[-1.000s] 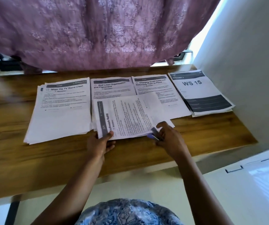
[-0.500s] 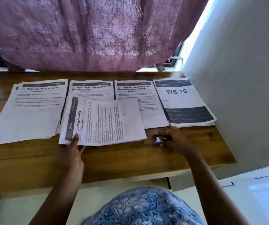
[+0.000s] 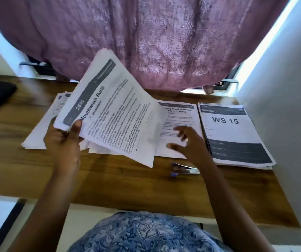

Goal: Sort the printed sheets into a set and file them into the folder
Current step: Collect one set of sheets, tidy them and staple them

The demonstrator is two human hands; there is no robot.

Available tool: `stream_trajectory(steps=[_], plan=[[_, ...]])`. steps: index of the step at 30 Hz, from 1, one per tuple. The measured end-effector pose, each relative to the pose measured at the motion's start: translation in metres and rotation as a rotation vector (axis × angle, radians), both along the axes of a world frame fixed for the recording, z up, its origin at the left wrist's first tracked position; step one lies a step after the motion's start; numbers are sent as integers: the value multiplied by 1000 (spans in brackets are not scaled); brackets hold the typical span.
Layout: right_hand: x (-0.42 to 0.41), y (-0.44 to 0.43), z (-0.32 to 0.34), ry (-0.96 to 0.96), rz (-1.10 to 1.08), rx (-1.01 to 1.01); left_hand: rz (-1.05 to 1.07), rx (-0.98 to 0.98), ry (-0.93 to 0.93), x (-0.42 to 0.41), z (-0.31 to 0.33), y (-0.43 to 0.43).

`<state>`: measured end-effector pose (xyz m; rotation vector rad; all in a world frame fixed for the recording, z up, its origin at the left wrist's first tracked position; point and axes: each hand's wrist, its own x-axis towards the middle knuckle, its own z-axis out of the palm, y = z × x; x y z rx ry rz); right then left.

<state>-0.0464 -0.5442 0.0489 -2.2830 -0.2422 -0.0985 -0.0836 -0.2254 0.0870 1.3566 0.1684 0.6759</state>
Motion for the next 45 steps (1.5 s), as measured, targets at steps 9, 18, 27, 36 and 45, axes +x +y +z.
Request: stream_trajectory(steps=[9,18,27,36,45], plan=[[98,140,85,294,383,519,-255,55,-27,49,87,101],[130,329,30,531,120,767,-148,111,734,100,39,253],[155,495,-22,585,-65,598,18,528,844,148,-41,396],[156,544,-49,550,-162,455,61,1434,1080,155,-104,475],[154,571,-56,511,-134,366,142,1353,807,161,-81,469]])
